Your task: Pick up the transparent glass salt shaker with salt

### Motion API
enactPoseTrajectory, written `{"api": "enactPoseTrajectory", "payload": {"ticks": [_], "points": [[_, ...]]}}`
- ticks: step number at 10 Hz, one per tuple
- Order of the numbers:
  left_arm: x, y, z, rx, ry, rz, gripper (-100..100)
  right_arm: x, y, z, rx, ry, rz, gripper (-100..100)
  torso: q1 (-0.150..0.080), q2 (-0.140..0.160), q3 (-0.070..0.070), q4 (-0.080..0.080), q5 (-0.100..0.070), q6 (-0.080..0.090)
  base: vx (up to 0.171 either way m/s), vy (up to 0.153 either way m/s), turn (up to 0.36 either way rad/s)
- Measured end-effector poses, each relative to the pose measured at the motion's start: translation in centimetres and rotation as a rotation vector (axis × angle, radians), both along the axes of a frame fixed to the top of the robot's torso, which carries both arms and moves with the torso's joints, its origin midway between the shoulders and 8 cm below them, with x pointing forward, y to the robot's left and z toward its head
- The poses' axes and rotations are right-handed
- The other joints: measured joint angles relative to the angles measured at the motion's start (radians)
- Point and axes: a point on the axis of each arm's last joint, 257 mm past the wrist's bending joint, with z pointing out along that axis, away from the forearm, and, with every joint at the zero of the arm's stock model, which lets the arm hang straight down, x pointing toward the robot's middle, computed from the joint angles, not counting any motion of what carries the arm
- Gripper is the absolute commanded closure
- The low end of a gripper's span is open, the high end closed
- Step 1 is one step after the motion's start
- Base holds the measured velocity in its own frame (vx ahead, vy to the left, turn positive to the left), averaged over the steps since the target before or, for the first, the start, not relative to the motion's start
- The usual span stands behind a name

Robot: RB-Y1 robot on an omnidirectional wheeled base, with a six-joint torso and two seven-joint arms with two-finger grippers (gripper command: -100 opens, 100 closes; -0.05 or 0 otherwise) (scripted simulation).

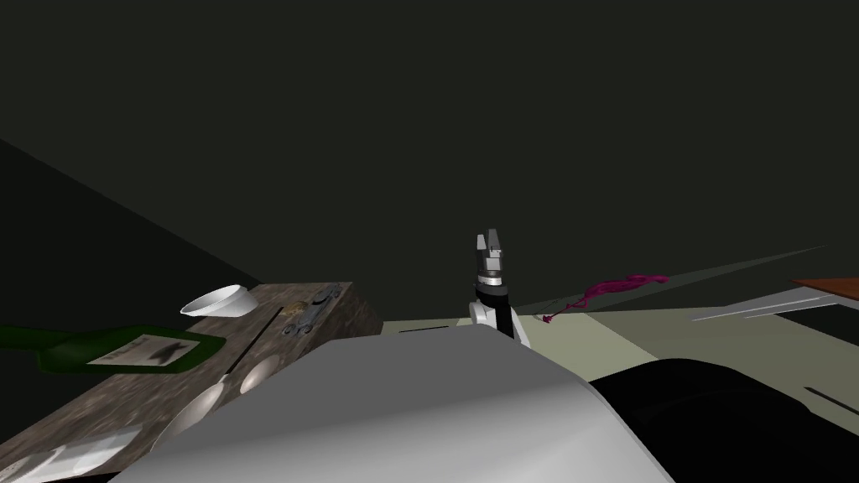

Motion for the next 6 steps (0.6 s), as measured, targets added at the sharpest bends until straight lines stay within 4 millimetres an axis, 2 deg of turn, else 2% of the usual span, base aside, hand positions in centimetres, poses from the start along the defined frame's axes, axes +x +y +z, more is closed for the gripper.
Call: {"api": "enactPoseTrajectory", "payload": {"ticks": [2, 4, 6], "points": [[0.1, 0.0, -0.7, -0.010, -0.007, 0.003, -100, 0.0, 0.0, 0.0, 0.000, 0.000, 0.000, 0, 0.000, 0.002, 0.001, 0.000, 0.000, 0.000, 0.014, 0.002, -0.008], [-0.2, -1.2, -3.2, -0.060, -0.021, 0.022, -100, 0.0, 0.0, 0.0, 0.000, 0.000, 0.000, 0, 0.001, 0.001, 0.000, 0.000, 0.000, 0.000, 0.029, 0.002, -0.005], [-0.7, -1.7, -3.7, -0.075, -0.023, 0.036, -100, 0.0, 0.0, 0.0, 0.000, 0.000, 0.000, 0, 0.000, 0.002, 0.001, 0.001, 0.000, 0.000, 0.000, 0.000, 0.000]]}}
